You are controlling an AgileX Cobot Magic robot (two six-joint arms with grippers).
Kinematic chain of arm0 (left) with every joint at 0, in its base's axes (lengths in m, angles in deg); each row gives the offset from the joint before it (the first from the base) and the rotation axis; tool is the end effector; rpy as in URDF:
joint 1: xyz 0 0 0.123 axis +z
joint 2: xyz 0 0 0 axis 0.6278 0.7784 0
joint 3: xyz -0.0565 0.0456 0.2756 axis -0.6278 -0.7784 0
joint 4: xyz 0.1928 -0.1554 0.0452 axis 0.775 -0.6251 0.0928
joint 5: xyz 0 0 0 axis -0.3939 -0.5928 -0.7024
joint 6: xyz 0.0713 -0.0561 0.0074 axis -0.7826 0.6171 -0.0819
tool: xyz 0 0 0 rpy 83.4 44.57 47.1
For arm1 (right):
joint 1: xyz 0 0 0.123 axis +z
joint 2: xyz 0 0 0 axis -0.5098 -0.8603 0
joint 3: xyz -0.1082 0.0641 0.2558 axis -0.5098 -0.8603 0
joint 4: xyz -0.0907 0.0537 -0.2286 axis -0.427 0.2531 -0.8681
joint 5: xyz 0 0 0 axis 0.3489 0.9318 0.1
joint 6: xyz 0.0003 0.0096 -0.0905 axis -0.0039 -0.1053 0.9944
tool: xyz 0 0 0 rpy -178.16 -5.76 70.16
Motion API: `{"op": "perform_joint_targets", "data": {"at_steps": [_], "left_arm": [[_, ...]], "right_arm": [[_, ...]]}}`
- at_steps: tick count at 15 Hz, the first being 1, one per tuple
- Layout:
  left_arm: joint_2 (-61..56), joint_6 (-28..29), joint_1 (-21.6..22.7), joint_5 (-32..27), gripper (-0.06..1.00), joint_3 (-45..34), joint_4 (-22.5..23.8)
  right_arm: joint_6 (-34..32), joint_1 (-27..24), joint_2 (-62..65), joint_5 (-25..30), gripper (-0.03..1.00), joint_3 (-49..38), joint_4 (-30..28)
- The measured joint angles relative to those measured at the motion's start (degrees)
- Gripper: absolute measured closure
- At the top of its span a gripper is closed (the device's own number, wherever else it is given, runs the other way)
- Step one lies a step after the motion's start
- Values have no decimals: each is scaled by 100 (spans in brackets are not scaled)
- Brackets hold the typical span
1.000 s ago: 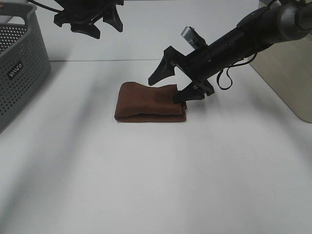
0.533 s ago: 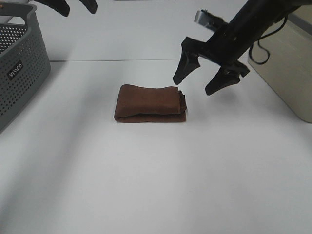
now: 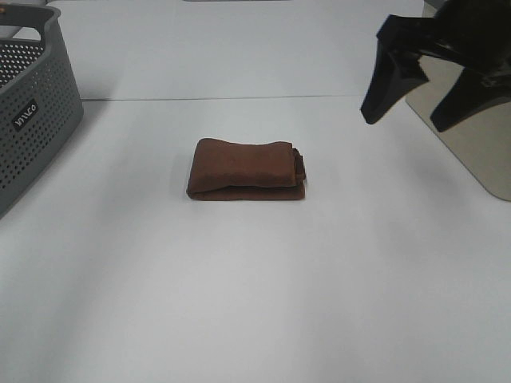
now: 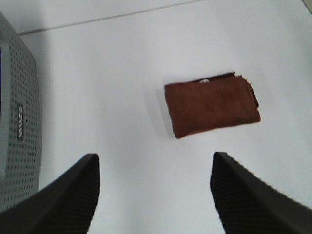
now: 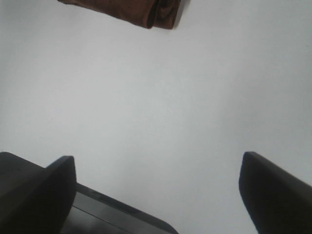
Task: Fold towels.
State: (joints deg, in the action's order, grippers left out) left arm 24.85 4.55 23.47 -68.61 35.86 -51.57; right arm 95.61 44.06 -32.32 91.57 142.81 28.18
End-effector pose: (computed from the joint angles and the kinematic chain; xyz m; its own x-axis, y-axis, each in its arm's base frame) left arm 0.3239 -0.0995 0.4229 -0.8023 0.1048 -0.5876 0.2386 0.9587 -0.1547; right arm 0.2941 0.0941 0.3038 -0.9333 -0.2039 -0.2956 -0.2817 0.9263 0.2504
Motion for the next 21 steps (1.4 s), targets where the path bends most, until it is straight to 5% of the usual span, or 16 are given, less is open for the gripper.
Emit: {"op": "perform_joint_targets", "data": {"at_steps": [2,6,7,8,10,15,21], "left_arm": [[-796,-11,0,0,32,-963,17],[-3707,-29,0,-17,32,-4114,109],[-3707,-29,0,-17,32,-4114,109],[-5031,-103,0,-17,32,-5271,120],[-6463,-160,0,-34,32,-6148,126],[-9139,-596,0,-57,32,-6967,126],[-9219,-1295,0,338,32,-7282,11]], "right_arm": [[-6,0,728,0,12,-619,-155],[-57,0,3002,6,12,-2458,-579],[-57,0,3002,6,12,-2458,-579],[-138,0,4079,11,12,-3105,-596],[-195,0,5013,23,12,-3558,-596],[-201,0,7145,372,12,-3976,-940],[-281,0,8130,115,12,-4297,-1541]]}}
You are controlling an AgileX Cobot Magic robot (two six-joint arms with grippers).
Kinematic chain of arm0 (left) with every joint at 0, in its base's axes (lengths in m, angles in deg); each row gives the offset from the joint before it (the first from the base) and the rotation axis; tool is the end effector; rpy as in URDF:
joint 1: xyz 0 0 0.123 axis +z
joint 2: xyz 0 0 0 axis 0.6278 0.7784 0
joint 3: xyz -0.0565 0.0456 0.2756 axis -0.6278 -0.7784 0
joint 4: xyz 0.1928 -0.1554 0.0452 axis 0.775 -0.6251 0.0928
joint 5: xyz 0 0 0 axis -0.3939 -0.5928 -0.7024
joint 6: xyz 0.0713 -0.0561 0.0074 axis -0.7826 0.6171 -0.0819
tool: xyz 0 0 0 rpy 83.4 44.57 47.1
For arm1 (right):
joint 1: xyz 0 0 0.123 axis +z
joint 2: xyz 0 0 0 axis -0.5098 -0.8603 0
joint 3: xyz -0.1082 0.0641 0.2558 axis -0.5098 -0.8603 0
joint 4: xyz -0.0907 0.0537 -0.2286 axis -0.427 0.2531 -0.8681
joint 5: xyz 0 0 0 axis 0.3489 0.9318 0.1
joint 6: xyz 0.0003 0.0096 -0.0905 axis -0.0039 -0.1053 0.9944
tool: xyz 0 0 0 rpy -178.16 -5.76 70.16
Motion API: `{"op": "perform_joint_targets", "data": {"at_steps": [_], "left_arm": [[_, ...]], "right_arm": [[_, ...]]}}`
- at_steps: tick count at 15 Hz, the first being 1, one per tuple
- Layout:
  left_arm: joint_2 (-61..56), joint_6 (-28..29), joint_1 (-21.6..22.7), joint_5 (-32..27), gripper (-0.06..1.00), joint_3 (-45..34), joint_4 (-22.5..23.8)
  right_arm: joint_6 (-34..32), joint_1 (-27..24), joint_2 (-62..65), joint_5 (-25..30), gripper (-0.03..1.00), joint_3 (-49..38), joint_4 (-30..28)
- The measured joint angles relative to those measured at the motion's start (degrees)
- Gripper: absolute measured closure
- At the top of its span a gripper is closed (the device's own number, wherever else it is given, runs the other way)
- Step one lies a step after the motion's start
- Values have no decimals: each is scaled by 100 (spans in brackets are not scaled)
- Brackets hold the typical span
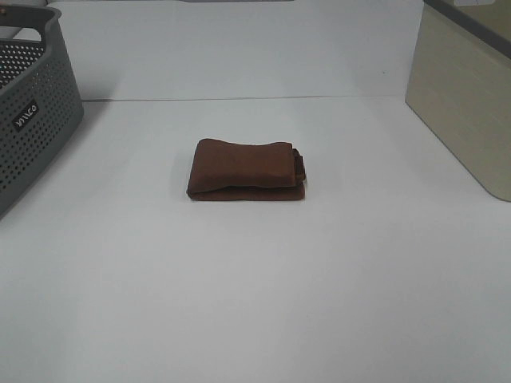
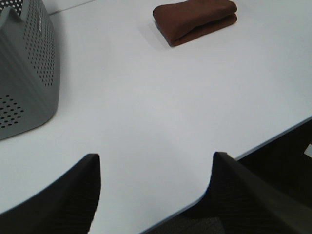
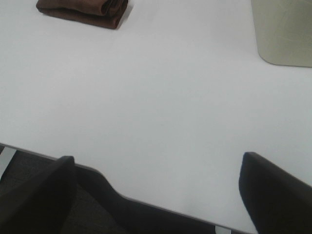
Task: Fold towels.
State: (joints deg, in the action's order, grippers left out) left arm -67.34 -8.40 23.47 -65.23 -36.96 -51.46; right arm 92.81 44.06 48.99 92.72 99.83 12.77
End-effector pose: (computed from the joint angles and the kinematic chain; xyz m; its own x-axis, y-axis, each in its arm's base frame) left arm -0.0154 -0.0055 0.2807 -0.4455 0.2333 -0.8643 0.4018 0.9149 0.0398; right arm 0.0057 0.0030 0.2830 -0.5622 -0.1881 -0.8053 -0.2761 0.9606 -0.0316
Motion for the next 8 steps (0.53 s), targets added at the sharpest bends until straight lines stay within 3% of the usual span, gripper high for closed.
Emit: {"op": "perform_joint_targets", "data": {"at_steps": [2,8], "left_arm": [[6,-69,0,401,32,-160,-40],[17,-120,0,550,32,-218,-57]], "right_arm": [[17,0,6,-286,12,-103,126],[481,0,6,-407,12,-201,561]]}}
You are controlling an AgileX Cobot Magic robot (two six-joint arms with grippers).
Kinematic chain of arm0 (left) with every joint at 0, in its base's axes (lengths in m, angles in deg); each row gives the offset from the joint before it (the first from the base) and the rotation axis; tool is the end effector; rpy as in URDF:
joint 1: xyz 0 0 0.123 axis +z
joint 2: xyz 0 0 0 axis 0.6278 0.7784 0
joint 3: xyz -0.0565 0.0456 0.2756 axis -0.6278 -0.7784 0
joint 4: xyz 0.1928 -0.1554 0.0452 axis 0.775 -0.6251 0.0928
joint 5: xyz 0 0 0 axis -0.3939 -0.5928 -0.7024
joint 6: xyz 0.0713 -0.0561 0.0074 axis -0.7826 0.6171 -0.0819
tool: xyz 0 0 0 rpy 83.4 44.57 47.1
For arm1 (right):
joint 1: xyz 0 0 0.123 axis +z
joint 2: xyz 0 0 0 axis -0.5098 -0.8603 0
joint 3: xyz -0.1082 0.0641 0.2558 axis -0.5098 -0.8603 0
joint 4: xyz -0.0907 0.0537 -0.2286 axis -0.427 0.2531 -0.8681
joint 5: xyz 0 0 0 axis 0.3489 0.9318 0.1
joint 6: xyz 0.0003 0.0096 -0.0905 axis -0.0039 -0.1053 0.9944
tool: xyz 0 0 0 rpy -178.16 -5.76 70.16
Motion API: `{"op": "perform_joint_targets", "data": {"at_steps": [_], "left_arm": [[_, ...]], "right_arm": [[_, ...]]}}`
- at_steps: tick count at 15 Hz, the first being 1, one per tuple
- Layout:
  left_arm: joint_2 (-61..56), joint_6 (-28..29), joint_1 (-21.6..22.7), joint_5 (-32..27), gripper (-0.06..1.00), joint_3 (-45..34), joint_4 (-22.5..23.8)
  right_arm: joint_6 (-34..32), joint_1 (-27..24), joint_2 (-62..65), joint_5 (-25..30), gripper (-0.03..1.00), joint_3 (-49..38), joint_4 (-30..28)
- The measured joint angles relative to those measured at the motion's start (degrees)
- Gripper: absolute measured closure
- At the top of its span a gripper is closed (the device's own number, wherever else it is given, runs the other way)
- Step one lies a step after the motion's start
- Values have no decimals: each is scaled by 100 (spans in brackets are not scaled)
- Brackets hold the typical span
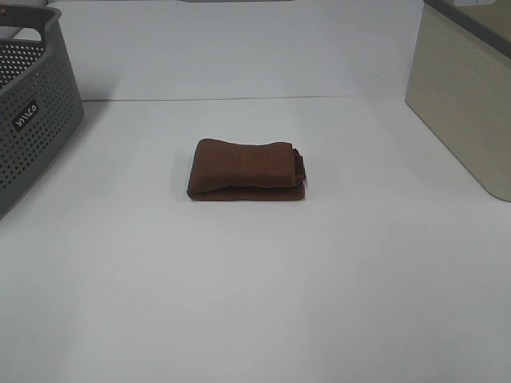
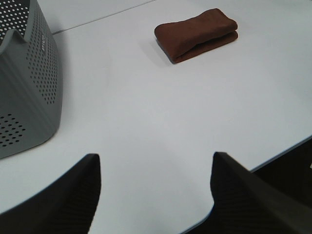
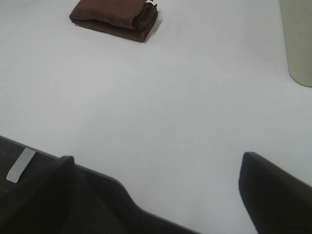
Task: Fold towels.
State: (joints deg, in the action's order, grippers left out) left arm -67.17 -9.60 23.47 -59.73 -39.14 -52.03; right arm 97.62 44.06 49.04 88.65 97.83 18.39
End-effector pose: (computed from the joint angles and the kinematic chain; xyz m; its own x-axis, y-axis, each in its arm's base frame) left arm -0.0068 -0.0083 0.2780 -0.3955 0.2257 -0.8903 0.4049 0.9129 0.0516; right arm 0.0101 0.0120 0.2788 -0.5146 -0.2126 -0.8307 -0.3607 0.9326 -0.0152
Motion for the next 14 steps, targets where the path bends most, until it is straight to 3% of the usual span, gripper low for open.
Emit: {"op": "perform_joint_targets", "data": {"at_steps": [7,11,14], "left_arm": [[0,-6,46,0,32,0,0],[0,-6,1037,0,32,0,-6],[-46,-6,1467,0,32,0,-6]], "right_arm": [[17,0,0,0,12,0,6],[17,-92,0,0,12,0,40],[17,-745,0,0,12,0,52]]}}
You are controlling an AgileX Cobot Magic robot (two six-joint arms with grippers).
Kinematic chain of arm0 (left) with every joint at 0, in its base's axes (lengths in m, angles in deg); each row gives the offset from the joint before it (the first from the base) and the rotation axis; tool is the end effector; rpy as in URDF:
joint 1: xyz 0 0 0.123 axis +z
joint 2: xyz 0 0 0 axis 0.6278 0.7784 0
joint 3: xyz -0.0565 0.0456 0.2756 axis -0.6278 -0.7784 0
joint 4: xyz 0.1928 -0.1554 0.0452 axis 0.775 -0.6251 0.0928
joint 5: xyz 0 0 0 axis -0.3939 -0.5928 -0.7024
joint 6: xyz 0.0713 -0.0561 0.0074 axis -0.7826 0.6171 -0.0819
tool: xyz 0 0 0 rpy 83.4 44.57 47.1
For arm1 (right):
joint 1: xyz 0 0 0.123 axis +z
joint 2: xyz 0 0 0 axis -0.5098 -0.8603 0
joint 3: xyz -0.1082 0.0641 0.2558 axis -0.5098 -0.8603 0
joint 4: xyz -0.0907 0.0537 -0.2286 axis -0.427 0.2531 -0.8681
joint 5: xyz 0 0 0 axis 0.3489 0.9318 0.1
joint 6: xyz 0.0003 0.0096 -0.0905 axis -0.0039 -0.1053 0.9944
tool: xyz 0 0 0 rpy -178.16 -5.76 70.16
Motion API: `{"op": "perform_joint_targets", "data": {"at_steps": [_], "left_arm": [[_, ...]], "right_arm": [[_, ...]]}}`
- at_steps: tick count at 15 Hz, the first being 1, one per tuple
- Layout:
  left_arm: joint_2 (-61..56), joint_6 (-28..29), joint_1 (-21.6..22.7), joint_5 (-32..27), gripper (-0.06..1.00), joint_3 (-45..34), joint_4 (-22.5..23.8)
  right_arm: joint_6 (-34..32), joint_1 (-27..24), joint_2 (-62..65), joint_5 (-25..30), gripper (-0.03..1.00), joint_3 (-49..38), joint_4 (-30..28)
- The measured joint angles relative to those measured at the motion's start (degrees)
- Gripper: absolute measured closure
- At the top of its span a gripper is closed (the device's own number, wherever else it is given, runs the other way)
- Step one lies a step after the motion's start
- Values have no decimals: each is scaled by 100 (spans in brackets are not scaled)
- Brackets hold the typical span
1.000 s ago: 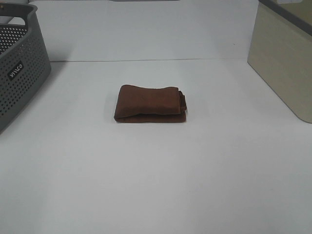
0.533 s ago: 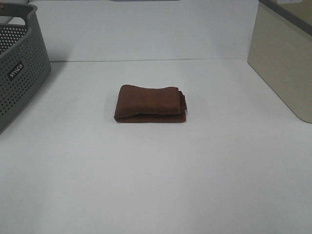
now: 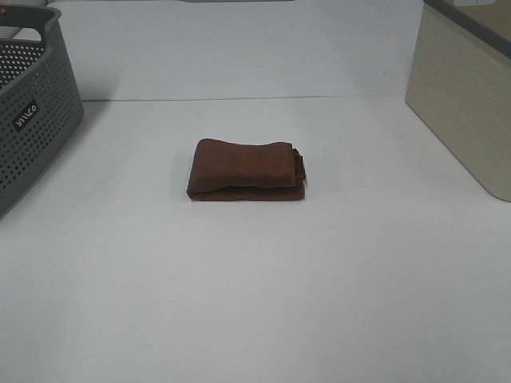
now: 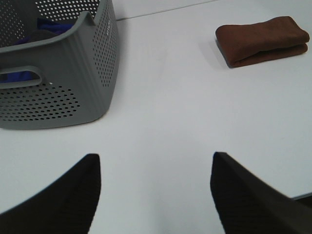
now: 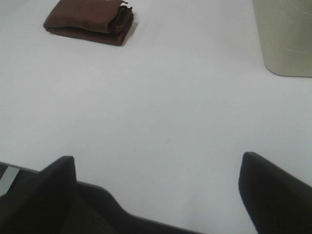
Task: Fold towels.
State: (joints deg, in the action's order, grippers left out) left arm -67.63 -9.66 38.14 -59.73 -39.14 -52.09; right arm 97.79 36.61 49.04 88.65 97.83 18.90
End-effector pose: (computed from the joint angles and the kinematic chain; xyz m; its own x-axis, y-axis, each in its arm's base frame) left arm -0.0057 -0.0098 0.2780 -0.4324 0.1186 -0.8939 0.1611 0.9855 0.0529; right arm 0.0114 0.0113 0.2789 -0.5372 -0.1426 -0.8313 -0.2422 0.9702 -0.0098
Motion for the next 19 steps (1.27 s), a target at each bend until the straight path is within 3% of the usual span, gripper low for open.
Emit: {"op": "perform_joint_targets", "data": {"at_steps": [3,9,19], "left_arm": [[-6,0,0,0,32,0,0],[-6,0,0,0,32,0,0],[-6,0,0,0,32,0,0]], "right_arm": [[0,-498,57,0,12,-11,0],[6,-510,728,0,12,-11,34],[6,-510,722,0,12,-11,34]]}}
